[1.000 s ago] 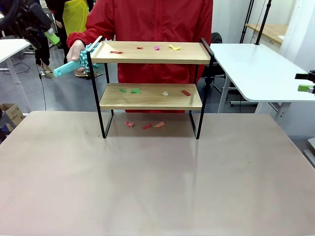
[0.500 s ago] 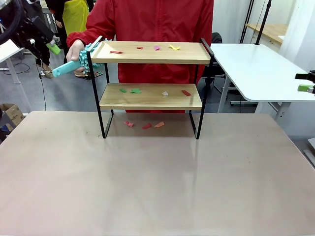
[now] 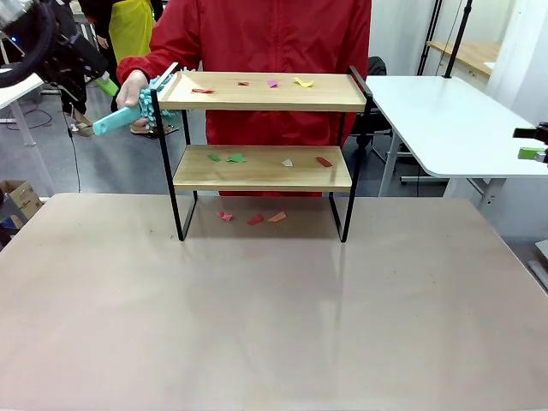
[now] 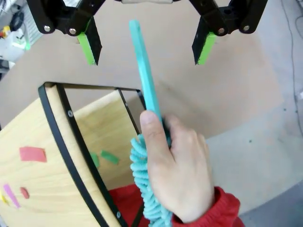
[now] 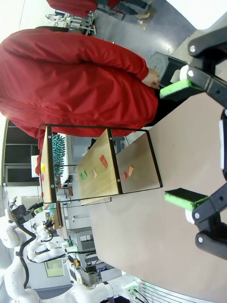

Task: Clean the shelf.
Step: Pick up the Duster handed by the human.

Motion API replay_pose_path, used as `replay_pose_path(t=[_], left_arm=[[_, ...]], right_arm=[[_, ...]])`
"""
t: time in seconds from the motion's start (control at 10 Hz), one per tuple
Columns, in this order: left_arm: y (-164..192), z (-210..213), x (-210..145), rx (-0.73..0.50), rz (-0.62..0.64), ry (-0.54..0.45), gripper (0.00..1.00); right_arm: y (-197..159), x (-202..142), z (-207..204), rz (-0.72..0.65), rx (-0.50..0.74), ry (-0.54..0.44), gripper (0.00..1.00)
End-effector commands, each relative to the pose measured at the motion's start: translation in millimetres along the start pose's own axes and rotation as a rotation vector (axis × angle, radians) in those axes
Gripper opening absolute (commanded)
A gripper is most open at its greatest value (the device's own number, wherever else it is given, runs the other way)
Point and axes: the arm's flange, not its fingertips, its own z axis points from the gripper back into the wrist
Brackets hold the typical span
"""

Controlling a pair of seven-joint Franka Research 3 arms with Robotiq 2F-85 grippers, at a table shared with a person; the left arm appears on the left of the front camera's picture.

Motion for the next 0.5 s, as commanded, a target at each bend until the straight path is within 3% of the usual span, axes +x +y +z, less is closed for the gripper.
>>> replay_pose_path(t=[0.0,0.4], left_arm=[[-12.1,-17.2,-6.7,0.053,0.028,-0.002,1.0],[-27.5,-40.1,-17.0,0.13,0.095,0.022,1.0]], right_arm=[[1.5,2.1,-1.2,0.003,0.001,-0.002,1.0],[1.5,2.1,-1.2,0.003,0.001,-0.002,1.0]])
